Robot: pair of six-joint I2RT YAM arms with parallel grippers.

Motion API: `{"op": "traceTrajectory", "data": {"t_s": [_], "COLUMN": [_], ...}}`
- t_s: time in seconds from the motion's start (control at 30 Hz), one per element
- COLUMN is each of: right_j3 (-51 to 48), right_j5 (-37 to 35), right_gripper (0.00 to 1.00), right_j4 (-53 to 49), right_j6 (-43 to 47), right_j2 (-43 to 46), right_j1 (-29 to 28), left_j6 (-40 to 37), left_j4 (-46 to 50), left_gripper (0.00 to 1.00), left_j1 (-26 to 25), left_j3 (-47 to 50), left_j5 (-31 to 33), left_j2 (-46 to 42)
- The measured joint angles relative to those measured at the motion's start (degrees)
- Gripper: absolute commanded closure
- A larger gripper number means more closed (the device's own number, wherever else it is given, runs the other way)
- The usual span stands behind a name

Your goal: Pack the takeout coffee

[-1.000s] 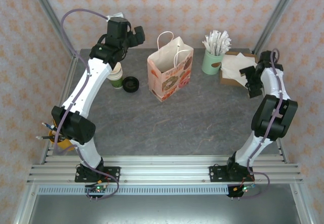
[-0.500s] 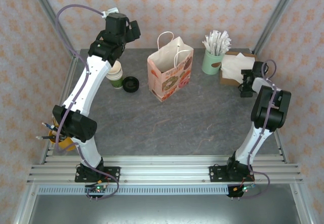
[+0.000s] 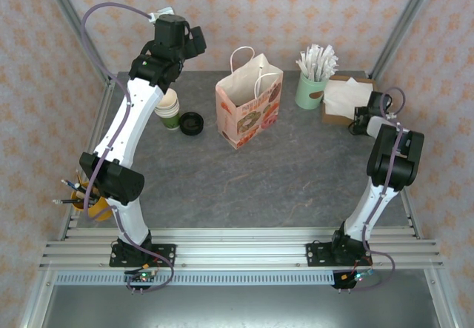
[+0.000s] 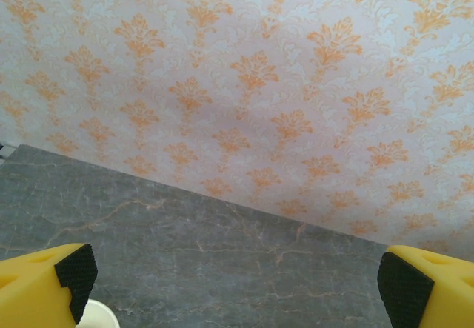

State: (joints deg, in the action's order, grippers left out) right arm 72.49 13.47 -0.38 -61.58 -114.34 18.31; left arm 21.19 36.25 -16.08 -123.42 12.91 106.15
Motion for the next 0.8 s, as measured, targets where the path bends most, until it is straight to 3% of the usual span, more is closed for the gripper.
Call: {"op": "traceTrajectory", "data": {"t_s": [0.13, 0.33, 0.6, 0.7, 0.8], "right_j3": [-0.6, -0.2, 2.0, 3.4, 4.3], "right_j5": [-0.1, 0.9, 1.1, 1.1, 0.9], "right_gripper": [0.67, 0.84, 0.93, 1.0, 1.0], "right_j4": [-0.6, -2.9, -5.9, -7.3, -8.1], "right_j6": [1.4, 4.2, 5.7, 6.4, 6.8], "right_j2": [1.4, 3.1, 3.1, 3.1, 3.1], "right_j1": [0.0, 0.0, 0.0, 0.0, 0.0], "left_j6": [0.4, 1.5, 1.9, 1.8, 1.7], "left_j4": [0.4, -0.3, -1.0, -1.5, -2.2], "left_gripper": [0.0, 0.0, 0.0, 0.0, 0.0], "left_j1": [0.0, 0.0, 0.0, 0.0, 0.0], "left_j3": [0.2, 3.1, 7.7, 7.8, 7.8], "left_j5": [0.0, -0.2, -0.2, -0.2, -0.2], "left_j2": [0.0, -0.4, -2.1, -2.8, -3.2]}}
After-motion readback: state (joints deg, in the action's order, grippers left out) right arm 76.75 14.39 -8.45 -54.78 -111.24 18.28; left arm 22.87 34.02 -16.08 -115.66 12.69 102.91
